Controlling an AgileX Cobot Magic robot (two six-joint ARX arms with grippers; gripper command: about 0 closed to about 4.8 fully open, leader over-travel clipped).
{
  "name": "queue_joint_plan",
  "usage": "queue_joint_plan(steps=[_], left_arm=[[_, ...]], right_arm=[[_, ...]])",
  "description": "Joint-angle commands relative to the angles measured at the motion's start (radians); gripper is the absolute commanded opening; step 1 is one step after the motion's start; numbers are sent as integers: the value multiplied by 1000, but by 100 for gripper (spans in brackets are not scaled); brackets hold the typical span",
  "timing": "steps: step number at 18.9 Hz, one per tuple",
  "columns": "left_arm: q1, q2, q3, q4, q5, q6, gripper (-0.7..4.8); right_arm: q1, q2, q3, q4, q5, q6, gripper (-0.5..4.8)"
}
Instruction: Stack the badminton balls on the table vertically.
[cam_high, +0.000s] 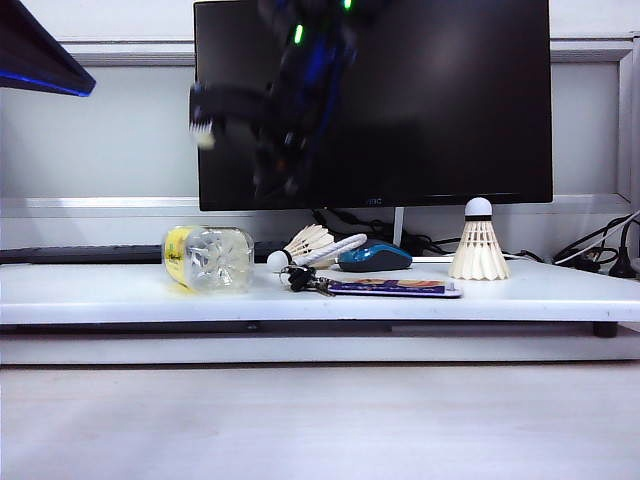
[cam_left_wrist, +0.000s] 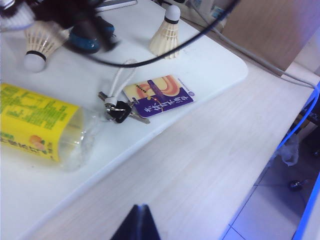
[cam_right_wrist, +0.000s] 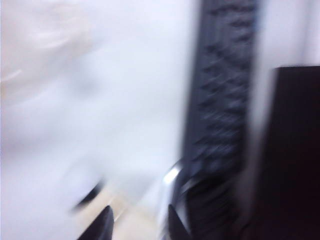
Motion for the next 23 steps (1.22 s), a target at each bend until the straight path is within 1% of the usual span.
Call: queue_joint_plan(steps=[1, 3, 5, 6, 13, 14, 15, 23], left_arm=[[-1, -2, 5, 15, 5, 7, -5], [-1, -1, 5, 13, 6, 7, -5], [-1, -1, 5, 12, 6, 6, -5], [-1, -1, 5, 12, 7, -1, -6], [-1, -1, 5, 3, 32, -5, -6], [-1, -1, 5, 3, 32, -5, -5], [-1, -1, 5, 4, 32, -5, -6], [-1, -1, 5, 4, 32, -4, -6]], right_arm=[[-4, 4, 17, -161, -2, -29, 144], [-3, 4, 17, -162, -12, -50, 144], [-4, 5, 17, -162, -49, -80, 144], [-5, 8, 17, -155, -48, -103, 144], [-27, 48, 17, -147, -51, -158, 144], [-31, 54, 17, -144, -51, -182, 144], [-32, 59, 17, -140, -64, -193, 144], [-34, 88, 17, -93, -77, -204, 144]])
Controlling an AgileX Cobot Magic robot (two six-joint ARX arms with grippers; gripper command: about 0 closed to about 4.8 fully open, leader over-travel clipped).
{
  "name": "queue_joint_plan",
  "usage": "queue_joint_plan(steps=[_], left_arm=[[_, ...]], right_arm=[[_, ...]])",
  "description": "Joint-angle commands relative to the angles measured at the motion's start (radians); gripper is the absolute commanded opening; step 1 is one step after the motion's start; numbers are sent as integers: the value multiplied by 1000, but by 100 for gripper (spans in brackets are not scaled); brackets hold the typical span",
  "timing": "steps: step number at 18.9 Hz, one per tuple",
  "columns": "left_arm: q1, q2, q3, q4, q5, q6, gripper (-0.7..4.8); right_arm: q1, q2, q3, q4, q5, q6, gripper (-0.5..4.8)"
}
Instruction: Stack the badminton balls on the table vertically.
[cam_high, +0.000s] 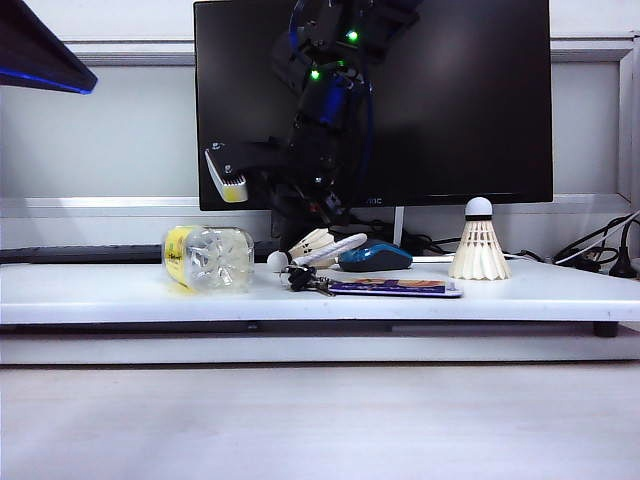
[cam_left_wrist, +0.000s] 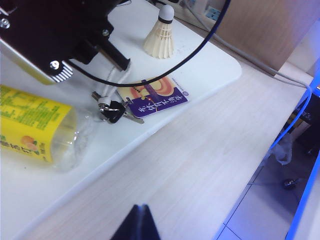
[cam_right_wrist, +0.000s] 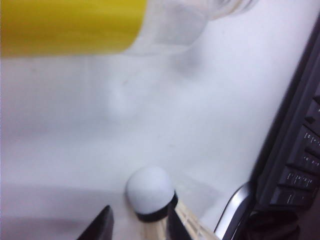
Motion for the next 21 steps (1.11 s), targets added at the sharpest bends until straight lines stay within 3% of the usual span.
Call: queue_joint_plan(steps=[1, 21], left_arm=[[-1, -2, 5, 6, 11, 0, -6], [-1, -1, 3, 15, 3, 13, -6]], right_arm=[[2, 9, 4, 31, -6, -7, 144], [-21, 46, 4, 81, -47, -9, 143]])
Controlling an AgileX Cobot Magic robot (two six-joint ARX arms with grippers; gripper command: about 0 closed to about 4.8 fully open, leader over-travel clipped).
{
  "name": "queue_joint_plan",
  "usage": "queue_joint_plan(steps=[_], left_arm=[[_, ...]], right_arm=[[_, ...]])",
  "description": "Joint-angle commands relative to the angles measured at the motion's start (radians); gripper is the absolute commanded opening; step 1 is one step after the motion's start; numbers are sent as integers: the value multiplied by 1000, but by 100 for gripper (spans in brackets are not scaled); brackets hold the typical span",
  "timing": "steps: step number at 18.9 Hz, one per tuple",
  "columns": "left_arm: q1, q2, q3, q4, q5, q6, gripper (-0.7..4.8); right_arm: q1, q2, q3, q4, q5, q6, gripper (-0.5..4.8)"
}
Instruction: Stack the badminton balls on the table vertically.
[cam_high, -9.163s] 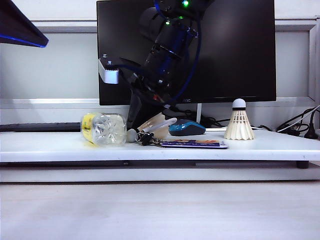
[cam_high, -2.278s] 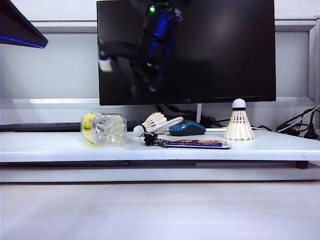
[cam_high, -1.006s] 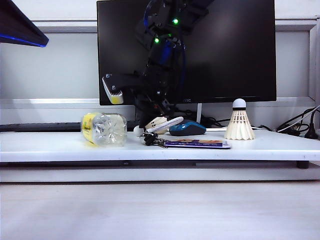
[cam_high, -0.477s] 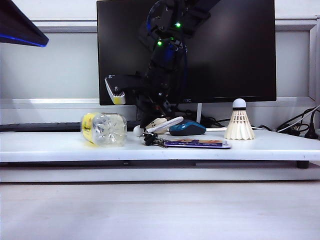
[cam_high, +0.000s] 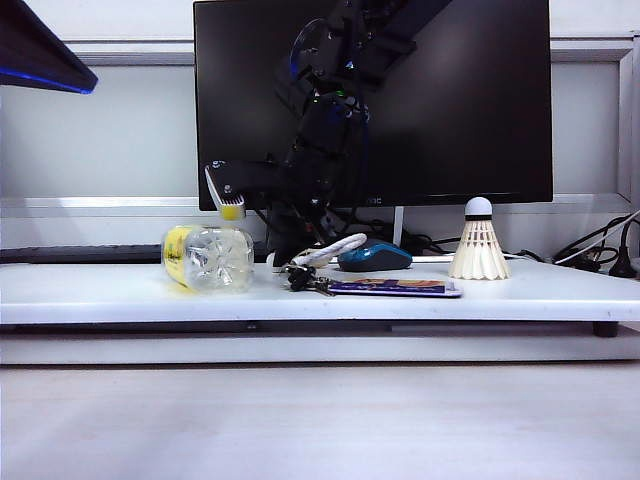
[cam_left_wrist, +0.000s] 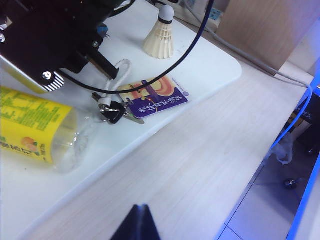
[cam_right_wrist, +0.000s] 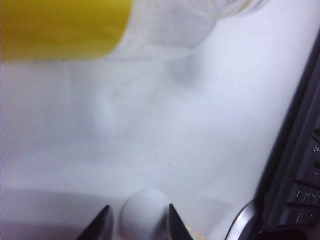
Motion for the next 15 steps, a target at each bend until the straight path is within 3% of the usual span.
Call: queue_joint_plan(steps=[1, 3, 11, 15], left_arm=[[-1, -1, 3, 13, 4, 8, -6], [-1, -1, 3, 13, 5, 8, -6], [-1, -1, 3, 13, 5, 8, -6], [-1, -1, 3, 13, 5, 8, -5]], right_arm=[[-8, -2, 5, 8, 0, 2, 134], [-8, -2, 5, 9, 3, 2, 87], [-9, -2, 6, 20, 20, 2, 85], [-8, -3, 40, -21, 37, 3, 118]])
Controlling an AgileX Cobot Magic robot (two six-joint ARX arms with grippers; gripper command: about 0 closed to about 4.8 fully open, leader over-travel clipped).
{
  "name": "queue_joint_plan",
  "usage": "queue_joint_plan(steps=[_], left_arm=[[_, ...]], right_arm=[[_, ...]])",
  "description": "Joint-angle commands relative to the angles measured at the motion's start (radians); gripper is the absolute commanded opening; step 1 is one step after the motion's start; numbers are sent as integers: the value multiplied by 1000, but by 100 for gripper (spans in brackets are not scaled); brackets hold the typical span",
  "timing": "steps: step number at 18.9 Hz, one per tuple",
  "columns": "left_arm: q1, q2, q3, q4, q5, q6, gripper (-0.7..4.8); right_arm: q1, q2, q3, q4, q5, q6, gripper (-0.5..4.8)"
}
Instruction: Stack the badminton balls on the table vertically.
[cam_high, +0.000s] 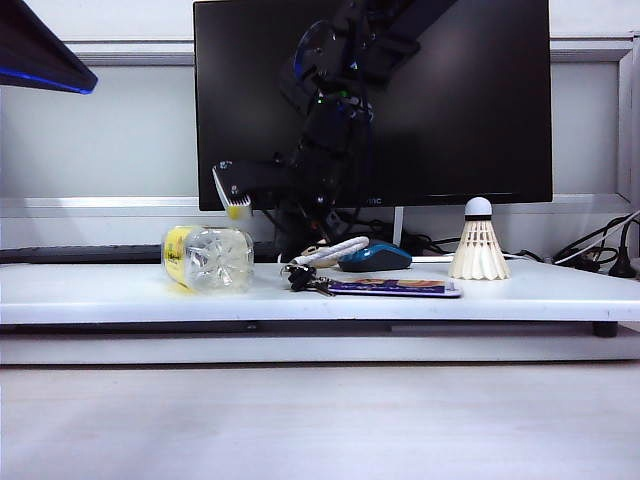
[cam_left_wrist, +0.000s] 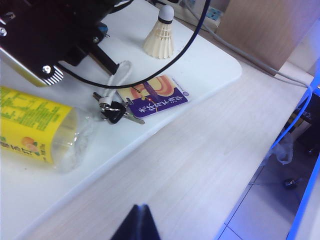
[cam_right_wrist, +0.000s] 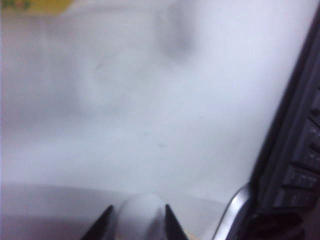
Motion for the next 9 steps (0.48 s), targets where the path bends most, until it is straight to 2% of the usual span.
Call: queue_joint_plan(steps=[1, 9], left_arm=[[-1, -1, 3, 13, 5, 8, -5], [-1, -1, 3, 13, 5, 8, -5]], right_arm=[[2, -7, 32, -30, 20, 2, 118], [-1, -6, 33, -35, 46, -81, 117]])
